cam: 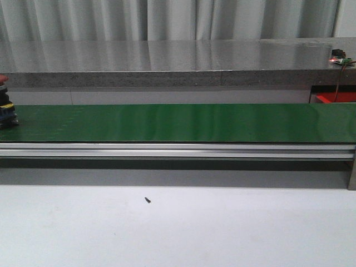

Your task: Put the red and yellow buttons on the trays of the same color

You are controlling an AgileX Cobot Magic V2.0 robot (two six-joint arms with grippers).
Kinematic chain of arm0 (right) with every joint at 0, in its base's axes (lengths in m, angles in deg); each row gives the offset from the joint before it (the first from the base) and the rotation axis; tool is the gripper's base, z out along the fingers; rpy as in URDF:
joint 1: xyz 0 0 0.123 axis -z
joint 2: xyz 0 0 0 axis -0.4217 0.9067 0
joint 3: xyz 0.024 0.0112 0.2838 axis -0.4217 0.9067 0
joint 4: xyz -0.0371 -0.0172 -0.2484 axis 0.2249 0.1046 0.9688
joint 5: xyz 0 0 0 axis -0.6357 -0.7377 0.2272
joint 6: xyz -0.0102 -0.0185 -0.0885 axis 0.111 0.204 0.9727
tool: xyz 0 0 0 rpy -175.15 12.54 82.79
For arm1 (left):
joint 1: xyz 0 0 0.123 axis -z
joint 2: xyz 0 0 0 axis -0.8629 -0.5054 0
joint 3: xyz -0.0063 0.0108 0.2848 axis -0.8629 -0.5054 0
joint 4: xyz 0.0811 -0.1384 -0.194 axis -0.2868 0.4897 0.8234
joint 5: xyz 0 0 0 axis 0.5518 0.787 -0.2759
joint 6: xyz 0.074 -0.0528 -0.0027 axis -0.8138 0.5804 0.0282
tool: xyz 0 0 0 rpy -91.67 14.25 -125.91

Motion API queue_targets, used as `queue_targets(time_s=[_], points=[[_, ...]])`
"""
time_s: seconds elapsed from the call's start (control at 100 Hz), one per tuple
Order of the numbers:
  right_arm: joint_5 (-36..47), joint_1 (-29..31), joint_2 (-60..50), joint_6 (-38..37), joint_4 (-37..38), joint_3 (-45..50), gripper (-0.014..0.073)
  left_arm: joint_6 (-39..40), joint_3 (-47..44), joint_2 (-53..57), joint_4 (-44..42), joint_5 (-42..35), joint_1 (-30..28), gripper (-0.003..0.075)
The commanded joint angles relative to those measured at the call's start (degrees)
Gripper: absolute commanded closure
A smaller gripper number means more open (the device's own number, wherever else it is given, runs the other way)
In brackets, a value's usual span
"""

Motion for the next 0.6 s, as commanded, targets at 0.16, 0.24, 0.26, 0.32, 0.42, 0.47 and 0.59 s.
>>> queue_targets(time_s=[0.16, 0.24, 0.26, 0.32, 0.42, 0.47, 0.59], points=[[4.04, -0.11, 0.04, 0.38, 0.44, -1.43, 0.0715, 0.47, 1.79, 2.62, 1.82, -2.70, -0.16, 0.0145], [4.04, -0.11, 0.04, 0.38, 0.44, -1.43, 0.0715, 0.47, 1.79, 2.62, 2.06, -2.70, -0.16, 0.0210], [4.04, -0.11, 0.04, 0.38, 0.44, -1.43, 0.0715, 0.47, 1.79, 2.62, 2.06, -2.70, -0.16, 0.0232], [4.04, -0.11, 0.04, 0.38, 0.44, -1.43, 0.0715, 0.47, 1.79, 2.62, 2.19, -2.70, -0.16, 0.0295], [4.04, -0.11, 0.04, 0.38, 0.44, -1.43, 0.0715, 0.47, 1.79, 2.62, 2.18, -2.70, -0.16, 0.0399], [4.04, -0.11, 0.04, 0.38, 0.44, -1.43, 0.0715, 0.47, 1.79, 2.62, 2.18, -2.70, -0.16, 0.0442], [4.04, -0.11, 0.04, 0.38, 0.44, -1.43, 0.0715, 0.37, 1.79, 2.62, 2.18, -2.45, -0.28, 0.0494]])
